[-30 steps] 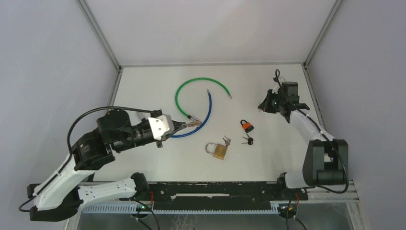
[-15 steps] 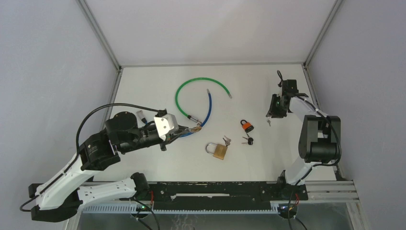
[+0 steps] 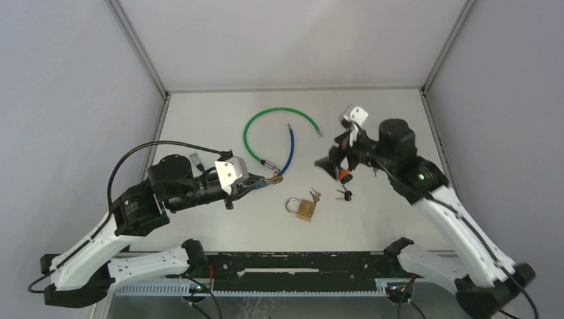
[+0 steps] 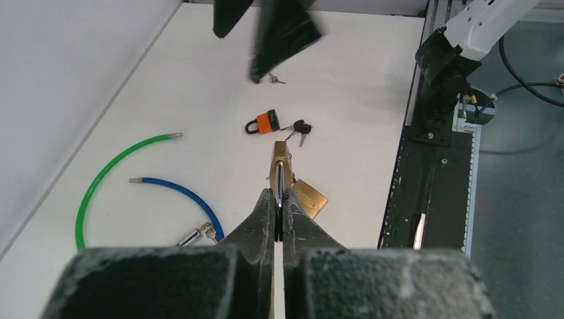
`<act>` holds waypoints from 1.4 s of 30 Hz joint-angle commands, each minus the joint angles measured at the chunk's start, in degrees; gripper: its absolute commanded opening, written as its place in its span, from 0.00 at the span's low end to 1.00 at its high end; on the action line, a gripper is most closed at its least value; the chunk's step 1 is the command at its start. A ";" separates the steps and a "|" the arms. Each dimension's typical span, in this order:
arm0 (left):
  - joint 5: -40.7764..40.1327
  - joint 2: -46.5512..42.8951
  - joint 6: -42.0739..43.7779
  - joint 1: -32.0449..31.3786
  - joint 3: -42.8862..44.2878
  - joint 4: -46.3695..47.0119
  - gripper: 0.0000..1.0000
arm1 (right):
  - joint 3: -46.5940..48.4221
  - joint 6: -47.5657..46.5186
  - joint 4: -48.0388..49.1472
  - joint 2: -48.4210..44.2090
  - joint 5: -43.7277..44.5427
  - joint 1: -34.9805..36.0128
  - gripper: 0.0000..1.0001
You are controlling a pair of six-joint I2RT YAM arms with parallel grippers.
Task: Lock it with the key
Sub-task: Place the key at the center of the board, then place the lock at the center of the board.
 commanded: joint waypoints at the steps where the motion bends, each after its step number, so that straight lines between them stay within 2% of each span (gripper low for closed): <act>1: 2.64 -0.10 -0.63 0.15 -1.38 3.71 0.00 | -0.67 -10.87 9.02 -9.69 -28.60 11.14 0.99; 5: 4.02 0.24 -0.88 0.15 -1.24 3.47 0.00 | -1.54 -7.49 18.40 -9.83 -28.30 21.02 0.99; 9: 5.58 0.58 -1.07 0.16 -0.81 3.19 0.00 | 0.44 -9.80 20.74 -5.87 -17.90 28.85 0.99; 12: 6.47 0.89 -1.07 0.15 -0.69 3.17 0.00 | 2.63 -11.35 20.04 -2.60 -14.91 30.41 0.97; 14: 6.95 0.93 -1.11 0.11 -0.71 3.06 0.00 | 4.17 -11.97 18.41 -0.61 -14.28 30.35 0.91; 16: 7.19 0.87 -1.15 0.15 -0.77 3.01 0.00 | 4.89 -12.20 17.67 0.78 -14.73 30.27 0.79; 18: 7.17 0.90 -1.17 0.15 -0.72 3.00 0.00 | 4.88 -12.14 17.53 1.77 -16.07 30.22 0.62; 20: 7.29 1.08 -1.20 0.15 -0.61 3.00 0.00 | 4.91 -11.03 17.66 2.48 -16.22 30.15 0.30; 23: 7.26 1.13 -1.60 0.15 -0.60 2.93 0.00 | 4.85 -9.77 17.25 2.21 -16.82 29.71 0.00; 25: 5.90 1.17 -2.64 0.15 -1.01 3.12 0.00 | 4.87 -7.94 17.08 1.90 -17.52 28.84 0.00; 26: 4.35 1.18 -3.55 0.15 -1.24 3.51 0.07 | 4.84 -6.17 16.84 1.73 -17.40 27.18 0.00; 28: 0.11 1.64 -3.79 0.15 -1.05 3.51 0.72 | 4.16 -0.80 16.12 1.49 -17.01 22.08 0.00; 29: -2.36 2.00 -2.30 0.22 -0.58 2.93 0.96 | 3.15 2.81 15.99 1.41 -15.87 18.39 0.00; 31: -7.35 3.57 2.80 1.08 1.21 -0.52 1.00 | 0.56 13.59 13.91 1.79 -12.55 9.14 0.00; 33: -11.38 6.99 7.14 5.57 4.15 -6.64 1.00 | -2.15 21.99 8.40 3.59 -11.84 -2.32 0.00; 35: -9.59 11.31 10.22 13.66 6.68 -13.79 1.00 | -5.29 24.21 3.09 6.24 -11.16 -11.21 0.00; 37: -8.86 14.95 13.00 21.32 5.86 -18.03 0.96 | -11.78 24.82 3.12 7.10 -13.36 -18.23 0.00; 40: -11.48 19.13 13.80 29.56 1.03 -19.05 0.89 | -20.23 27.53 7.35 6.25 -19.30 -30.59 0.00; 42: -11.38 22.22 10.65 34.92 -1.15 -19.06 0.85 | -24.03 27.46 8.30 5.80 -17.01 -36.98 0.00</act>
